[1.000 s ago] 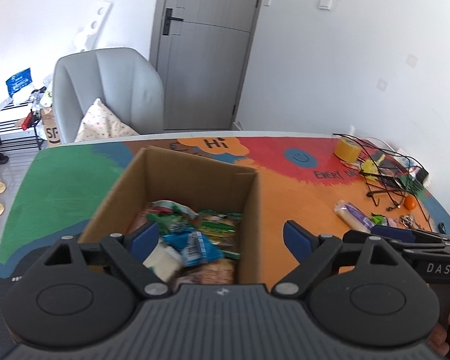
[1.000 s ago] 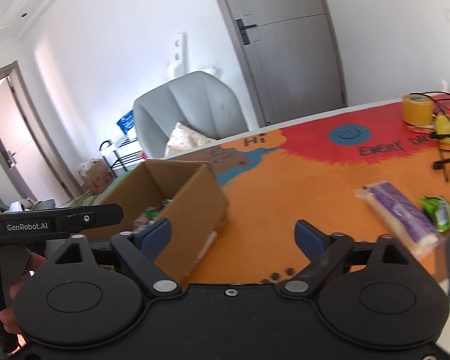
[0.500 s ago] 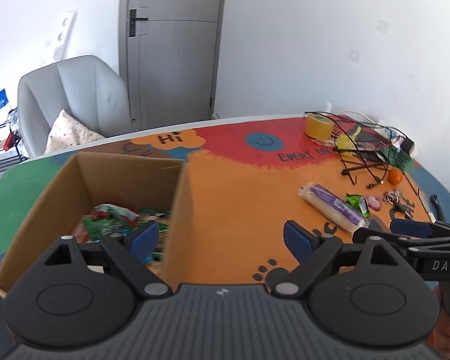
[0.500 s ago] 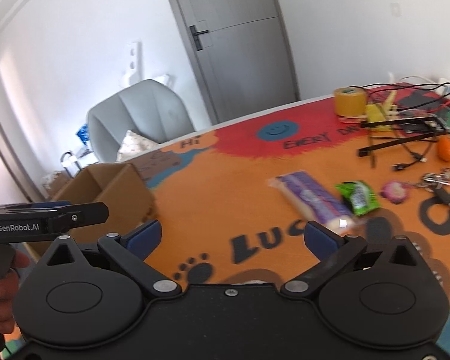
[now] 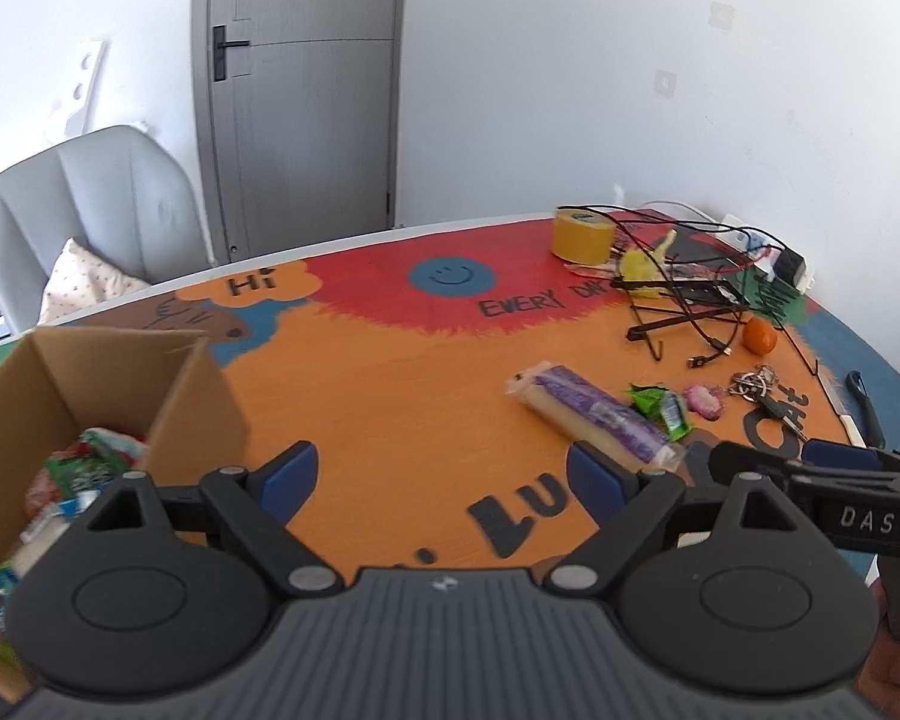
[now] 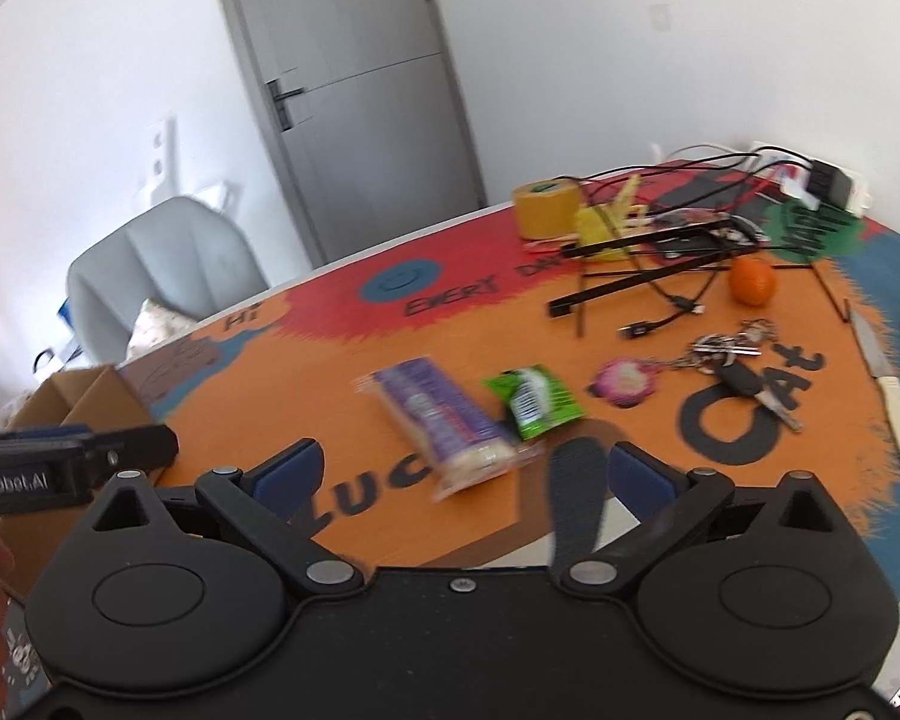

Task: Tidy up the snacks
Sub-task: 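Withdraw both open tools from the box toward the remaining snacks, then grasp the purple-wrapped roll with the left tool while the right tool grasps the green snack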

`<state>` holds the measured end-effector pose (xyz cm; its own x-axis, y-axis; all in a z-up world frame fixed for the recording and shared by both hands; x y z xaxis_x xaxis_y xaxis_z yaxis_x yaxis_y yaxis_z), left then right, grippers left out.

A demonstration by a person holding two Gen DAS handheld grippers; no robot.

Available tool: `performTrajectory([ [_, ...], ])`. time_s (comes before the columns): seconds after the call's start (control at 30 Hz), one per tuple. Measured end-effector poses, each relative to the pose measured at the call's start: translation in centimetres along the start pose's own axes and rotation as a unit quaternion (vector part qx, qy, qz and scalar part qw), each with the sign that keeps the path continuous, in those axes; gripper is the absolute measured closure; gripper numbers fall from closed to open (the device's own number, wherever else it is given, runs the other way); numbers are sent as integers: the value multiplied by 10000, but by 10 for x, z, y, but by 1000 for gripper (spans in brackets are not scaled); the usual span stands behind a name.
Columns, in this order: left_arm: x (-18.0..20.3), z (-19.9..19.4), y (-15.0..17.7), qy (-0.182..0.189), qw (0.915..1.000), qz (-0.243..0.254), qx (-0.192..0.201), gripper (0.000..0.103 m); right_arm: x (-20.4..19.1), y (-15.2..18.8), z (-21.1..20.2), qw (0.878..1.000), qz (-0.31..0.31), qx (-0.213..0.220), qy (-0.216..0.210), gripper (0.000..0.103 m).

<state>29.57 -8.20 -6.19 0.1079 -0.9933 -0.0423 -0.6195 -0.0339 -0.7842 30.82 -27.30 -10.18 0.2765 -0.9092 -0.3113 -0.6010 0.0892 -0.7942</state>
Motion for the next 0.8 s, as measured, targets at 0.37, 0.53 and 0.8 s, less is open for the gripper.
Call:
performTrajectory([
  [0.37,51,34,-6,24,9998,-155,-114,16,47,-7,8,9991,421,71,60,14],
  [0.53,72,50,-10,45,9996,-209,-178,16,64,-9,17,9982,597,-1,-83,26],
  [0.8,101,80,-10,18,9993,-201,-321,18,85,-15,33,9960,813,-129,-361,42],
])
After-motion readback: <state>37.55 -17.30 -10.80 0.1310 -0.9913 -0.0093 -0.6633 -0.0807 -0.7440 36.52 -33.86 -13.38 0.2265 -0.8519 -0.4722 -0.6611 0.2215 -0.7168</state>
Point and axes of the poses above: each gripper's, at about its wrist camera, not at the fingertips, and z roughly the way its jaws point, x to its right, y to its underside, the point moved 3 cm from there along z, roughly the way its jaws point, and after that the axes turned 8 degrees about -y, right-handed, at the moved point
